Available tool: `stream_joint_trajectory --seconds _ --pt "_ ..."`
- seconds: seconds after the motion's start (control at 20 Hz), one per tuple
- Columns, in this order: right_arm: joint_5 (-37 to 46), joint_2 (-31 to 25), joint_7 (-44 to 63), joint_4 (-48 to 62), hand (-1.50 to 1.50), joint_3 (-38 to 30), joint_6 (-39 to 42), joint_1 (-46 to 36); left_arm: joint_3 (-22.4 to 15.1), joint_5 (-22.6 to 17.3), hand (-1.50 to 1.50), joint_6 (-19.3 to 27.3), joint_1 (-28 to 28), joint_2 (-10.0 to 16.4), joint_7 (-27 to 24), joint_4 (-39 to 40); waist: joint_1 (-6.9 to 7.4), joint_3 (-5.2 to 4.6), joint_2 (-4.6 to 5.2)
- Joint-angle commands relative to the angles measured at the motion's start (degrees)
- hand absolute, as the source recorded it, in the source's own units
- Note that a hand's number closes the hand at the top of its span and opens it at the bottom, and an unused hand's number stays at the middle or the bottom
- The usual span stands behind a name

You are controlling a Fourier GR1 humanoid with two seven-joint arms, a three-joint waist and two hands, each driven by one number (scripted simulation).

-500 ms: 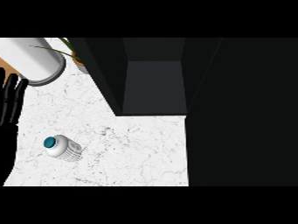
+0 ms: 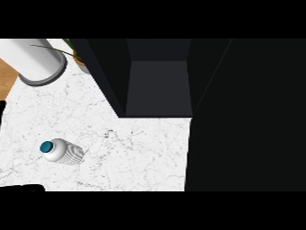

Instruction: Pick up the bottled water, place it into the cabinet and close the cabinet

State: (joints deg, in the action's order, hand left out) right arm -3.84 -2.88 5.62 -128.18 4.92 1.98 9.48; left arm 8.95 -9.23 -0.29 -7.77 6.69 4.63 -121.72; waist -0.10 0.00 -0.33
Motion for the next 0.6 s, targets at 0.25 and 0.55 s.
stream_joint_trajectory --seconds 0.25,0.55 --pt "-3.6 -0.3 9.9 -15.8 -1.50 5.5 1.6 13.8 -0.9 -2.9 -1.50 0.2 -10.9 -3.2 7.5 -10.1 -0.01 -0.01 0.14" --pt "-0.4 1.0 7.5 -18.9 -1.50 10.2 2.7 21.8 -3.2 1.2 -1.50 0.9 -16.0 -4.5 10.5 -15.3 -0.06 -0.01 0.10"
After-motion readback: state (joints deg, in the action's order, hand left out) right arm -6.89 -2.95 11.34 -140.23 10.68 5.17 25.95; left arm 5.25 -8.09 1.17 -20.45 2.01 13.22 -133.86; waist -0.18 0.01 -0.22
